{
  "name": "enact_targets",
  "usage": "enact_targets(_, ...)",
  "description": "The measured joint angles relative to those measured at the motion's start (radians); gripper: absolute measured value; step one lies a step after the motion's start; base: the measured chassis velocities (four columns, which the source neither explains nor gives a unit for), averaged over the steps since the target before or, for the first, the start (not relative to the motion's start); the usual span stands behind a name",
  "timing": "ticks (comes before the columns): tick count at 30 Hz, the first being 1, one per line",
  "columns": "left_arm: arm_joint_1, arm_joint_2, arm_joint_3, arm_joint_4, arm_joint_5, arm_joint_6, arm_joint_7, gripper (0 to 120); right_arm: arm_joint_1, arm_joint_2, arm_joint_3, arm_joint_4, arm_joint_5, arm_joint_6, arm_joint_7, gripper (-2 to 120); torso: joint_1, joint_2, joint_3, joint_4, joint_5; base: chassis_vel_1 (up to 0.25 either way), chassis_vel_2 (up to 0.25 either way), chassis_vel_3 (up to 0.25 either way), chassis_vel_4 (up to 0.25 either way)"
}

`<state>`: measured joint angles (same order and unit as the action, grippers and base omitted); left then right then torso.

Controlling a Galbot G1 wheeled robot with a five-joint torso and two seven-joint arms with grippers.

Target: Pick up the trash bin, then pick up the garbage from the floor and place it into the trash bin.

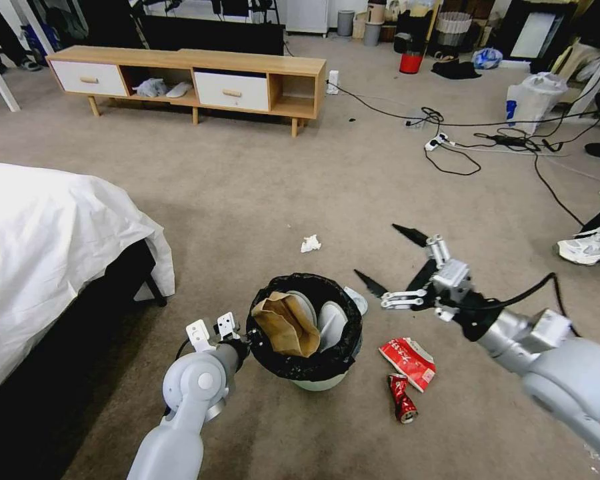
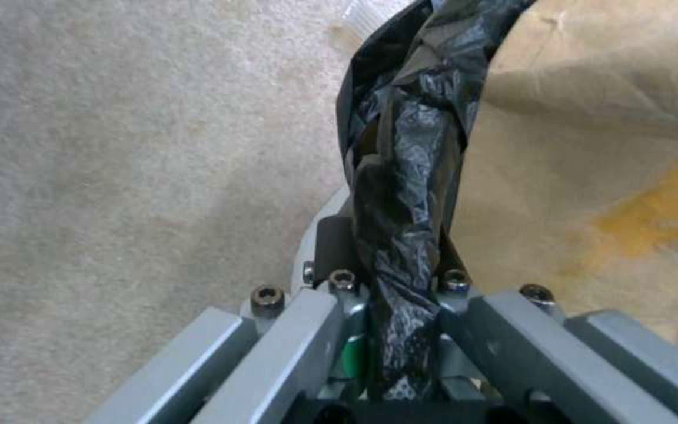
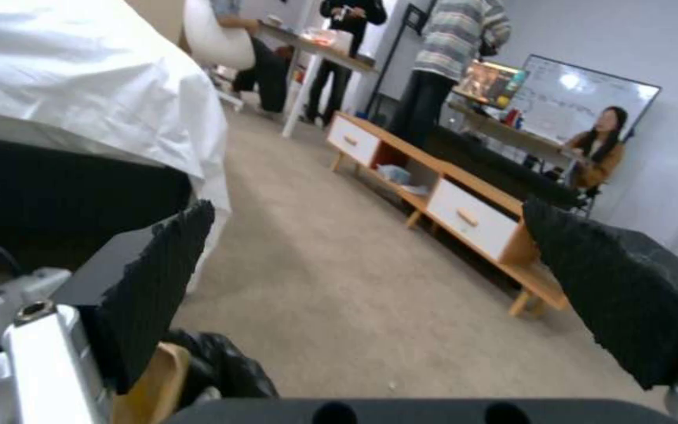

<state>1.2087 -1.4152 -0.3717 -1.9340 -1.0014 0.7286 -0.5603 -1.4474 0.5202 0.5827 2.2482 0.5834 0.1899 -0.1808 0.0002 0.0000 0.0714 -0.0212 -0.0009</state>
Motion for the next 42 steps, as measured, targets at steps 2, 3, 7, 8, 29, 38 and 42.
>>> enact_targets(2,0.007,0.008,-0.005,-0.009,0.006,-0.002,0.003,2,-0.055,0.008,0.049,0.007,-0.008,-0.009,0.004,100,0.0,0.0,0.0,0.0002,-0.0001,0.0,0.0,0.0,0.0)
enact_targets(3,0.009,0.011,-0.008,-0.013,0.007,-0.003,0.005,2,-0.086,0.015,0.069,0.009,-0.013,-0.015,0.006,100,0.0,0.0,0.0,0.0001,0.0,0.0,0.0,0.0,0.0)
enact_targets(7,0.009,0.013,-0.012,-0.017,0.012,-0.004,0.005,2,-0.134,0.028,0.1,0.009,-0.021,-0.027,0.019,100,0.0,0.0,0.0,0.0,0.0,0.0,0.0,0.0,0.0)
enact_targets(8,0.007,0.013,-0.014,-0.02,0.014,-0.004,0.005,2,-0.159,0.03,0.112,0.01,-0.023,-0.037,0.029,100,0.0,0.0,0.0,0.0,0.0001,0.0,0.0,0.0,0.0)
enact_targets(29,0.023,-0.005,-0.078,-0.06,0.036,-0.002,0.004,2,0.016,-0.015,-0.139,0.061,0.303,-0.621,0.474,100,0.0,0.0,0.0,0.0002,-0.0001,0.0,0.0,0.0,0.0)
enact_targets(38,0.019,-0.012,-0.087,-0.063,0.042,-0.002,0.004,2,0.106,0.02,-0.245,0.061,0.578,-0.893,0.706,100,0.0,0.0,0.0,-0.0002,-0.0002,0.0,0.0,0.0,0.0)
enact_targets(42,0.013,-0.027,-0.086,-0.057,0.062,-0.002,0.016,2,0.115,0.031,-0.273,0.062,0.758,-0.939,0.82,100,0.0,0.0,0.0,-0.0001,-0.0003,0.0,0.0,0.0,0.0)
